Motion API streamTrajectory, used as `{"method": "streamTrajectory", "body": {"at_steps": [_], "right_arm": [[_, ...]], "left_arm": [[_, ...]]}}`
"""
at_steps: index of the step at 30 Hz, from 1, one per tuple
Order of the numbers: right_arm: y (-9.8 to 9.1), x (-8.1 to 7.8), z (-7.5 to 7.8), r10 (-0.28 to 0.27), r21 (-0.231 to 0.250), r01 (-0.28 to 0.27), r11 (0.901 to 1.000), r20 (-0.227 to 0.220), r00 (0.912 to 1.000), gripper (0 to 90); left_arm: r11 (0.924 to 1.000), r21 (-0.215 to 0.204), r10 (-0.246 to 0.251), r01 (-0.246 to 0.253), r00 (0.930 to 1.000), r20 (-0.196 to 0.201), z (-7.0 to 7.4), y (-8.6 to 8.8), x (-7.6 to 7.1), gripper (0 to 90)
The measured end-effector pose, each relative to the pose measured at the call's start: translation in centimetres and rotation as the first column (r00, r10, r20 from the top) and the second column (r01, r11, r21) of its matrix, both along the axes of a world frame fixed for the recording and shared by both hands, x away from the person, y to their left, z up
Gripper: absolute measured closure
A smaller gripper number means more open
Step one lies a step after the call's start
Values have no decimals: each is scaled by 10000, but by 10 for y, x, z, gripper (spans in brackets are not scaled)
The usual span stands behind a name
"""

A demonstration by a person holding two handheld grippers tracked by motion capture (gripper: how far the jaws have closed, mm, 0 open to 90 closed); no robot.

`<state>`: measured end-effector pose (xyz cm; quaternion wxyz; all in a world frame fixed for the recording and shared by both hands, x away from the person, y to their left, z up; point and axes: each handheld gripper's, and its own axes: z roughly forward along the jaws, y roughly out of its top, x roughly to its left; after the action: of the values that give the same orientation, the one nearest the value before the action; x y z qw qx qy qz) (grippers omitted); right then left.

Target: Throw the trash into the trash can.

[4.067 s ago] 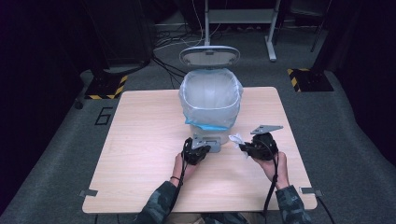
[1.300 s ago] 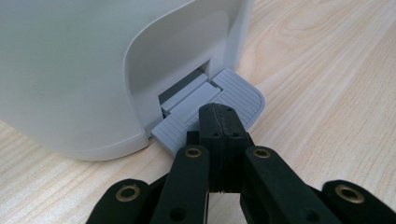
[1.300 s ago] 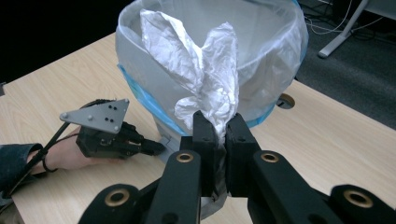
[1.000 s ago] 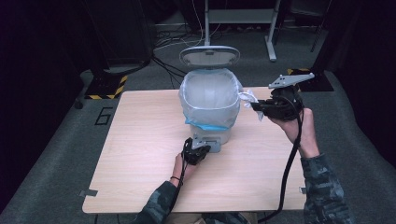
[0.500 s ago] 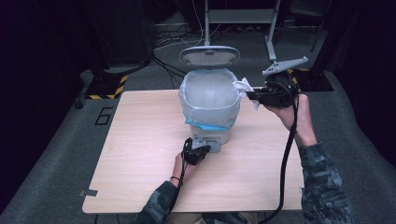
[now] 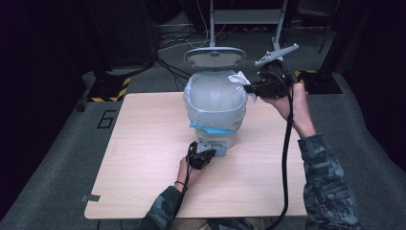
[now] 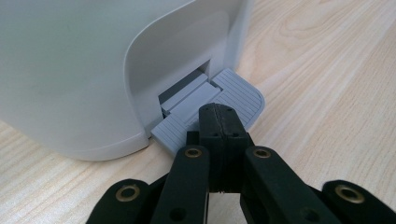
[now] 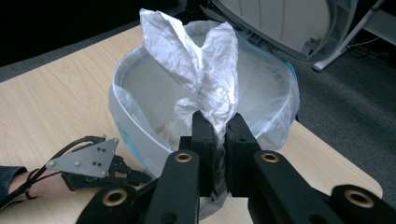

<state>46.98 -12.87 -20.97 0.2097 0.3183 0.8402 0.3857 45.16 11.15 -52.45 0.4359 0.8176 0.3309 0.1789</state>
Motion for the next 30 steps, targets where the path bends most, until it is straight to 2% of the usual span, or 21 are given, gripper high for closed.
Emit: {"method": "streamTrajectory", "body": {"at_steps": [15, 30], "right_arm": [[31, 22, 4, 152, -392, -152, 9991, 6, 9999, 849], [58, 45, -8, 262, -989, -293, 9947, -329, 9991, 848]], "left_arm": [[10000, 27, -26, 26, 10000, -34, 0, 0, 0, 900], [10000, 37, -23, 24, 10000, -29, 0, 0, 0, 900]]}}
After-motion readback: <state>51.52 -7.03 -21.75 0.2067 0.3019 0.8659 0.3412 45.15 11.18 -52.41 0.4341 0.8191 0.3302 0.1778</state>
